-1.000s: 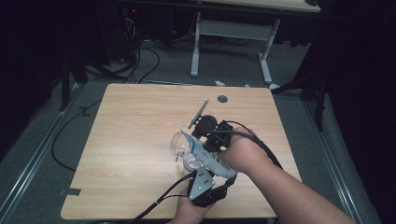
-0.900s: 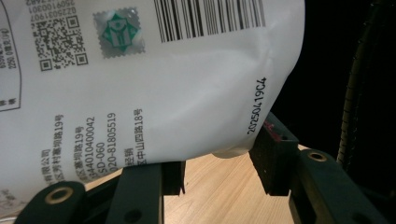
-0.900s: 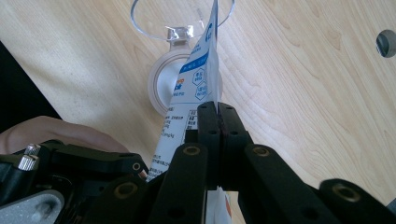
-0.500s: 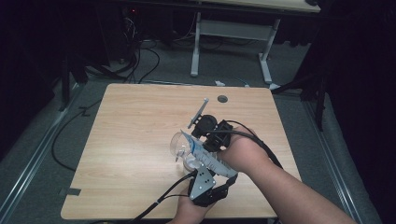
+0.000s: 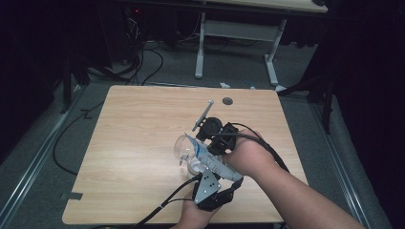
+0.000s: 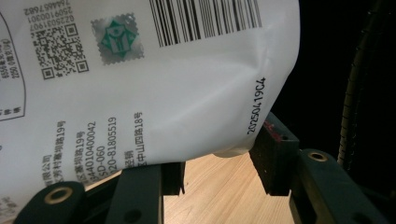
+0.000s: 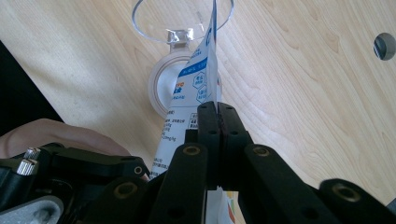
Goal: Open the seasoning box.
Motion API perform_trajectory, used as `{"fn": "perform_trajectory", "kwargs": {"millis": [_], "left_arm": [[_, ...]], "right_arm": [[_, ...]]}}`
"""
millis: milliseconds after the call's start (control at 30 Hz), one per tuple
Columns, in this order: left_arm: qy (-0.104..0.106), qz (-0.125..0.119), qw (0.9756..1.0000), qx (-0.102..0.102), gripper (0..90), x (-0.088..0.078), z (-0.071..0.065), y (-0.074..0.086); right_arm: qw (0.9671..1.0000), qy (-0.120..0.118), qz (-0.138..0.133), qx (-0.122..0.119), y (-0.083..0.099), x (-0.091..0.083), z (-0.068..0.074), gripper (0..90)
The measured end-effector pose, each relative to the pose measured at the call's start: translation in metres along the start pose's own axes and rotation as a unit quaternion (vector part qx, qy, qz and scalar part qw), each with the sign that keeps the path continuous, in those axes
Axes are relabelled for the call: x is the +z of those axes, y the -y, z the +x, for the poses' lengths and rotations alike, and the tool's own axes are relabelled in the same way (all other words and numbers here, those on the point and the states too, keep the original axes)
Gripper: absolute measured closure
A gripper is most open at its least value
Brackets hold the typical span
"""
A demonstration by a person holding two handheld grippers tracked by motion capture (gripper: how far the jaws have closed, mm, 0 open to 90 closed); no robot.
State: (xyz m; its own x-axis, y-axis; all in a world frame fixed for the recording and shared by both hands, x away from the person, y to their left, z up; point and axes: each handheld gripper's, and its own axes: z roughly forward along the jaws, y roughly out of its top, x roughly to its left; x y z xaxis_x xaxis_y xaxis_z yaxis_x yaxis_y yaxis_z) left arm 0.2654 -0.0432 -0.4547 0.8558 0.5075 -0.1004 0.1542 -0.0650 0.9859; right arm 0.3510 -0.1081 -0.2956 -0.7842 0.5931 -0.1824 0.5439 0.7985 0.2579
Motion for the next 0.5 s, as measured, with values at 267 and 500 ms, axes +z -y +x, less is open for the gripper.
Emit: {"fn": "perform_trajectory", "kwargs": {"millis": [267,500], "left_arm": [[0.0,-0.001,1.0,0.0,59.1,0.0001,-0.0003,-0.0001],[0.0,-0.001,1.0,0.0,59.1,-0.0001,-0.0002,0.0]], "right_arm": [[1.0,0.0,0.0,0.001,-0.0001,-0.0006,0.0,89.9],[1.0,0.002,0.0,0.0,-0.0001,-0.0005,0.0002,89.9]]}}
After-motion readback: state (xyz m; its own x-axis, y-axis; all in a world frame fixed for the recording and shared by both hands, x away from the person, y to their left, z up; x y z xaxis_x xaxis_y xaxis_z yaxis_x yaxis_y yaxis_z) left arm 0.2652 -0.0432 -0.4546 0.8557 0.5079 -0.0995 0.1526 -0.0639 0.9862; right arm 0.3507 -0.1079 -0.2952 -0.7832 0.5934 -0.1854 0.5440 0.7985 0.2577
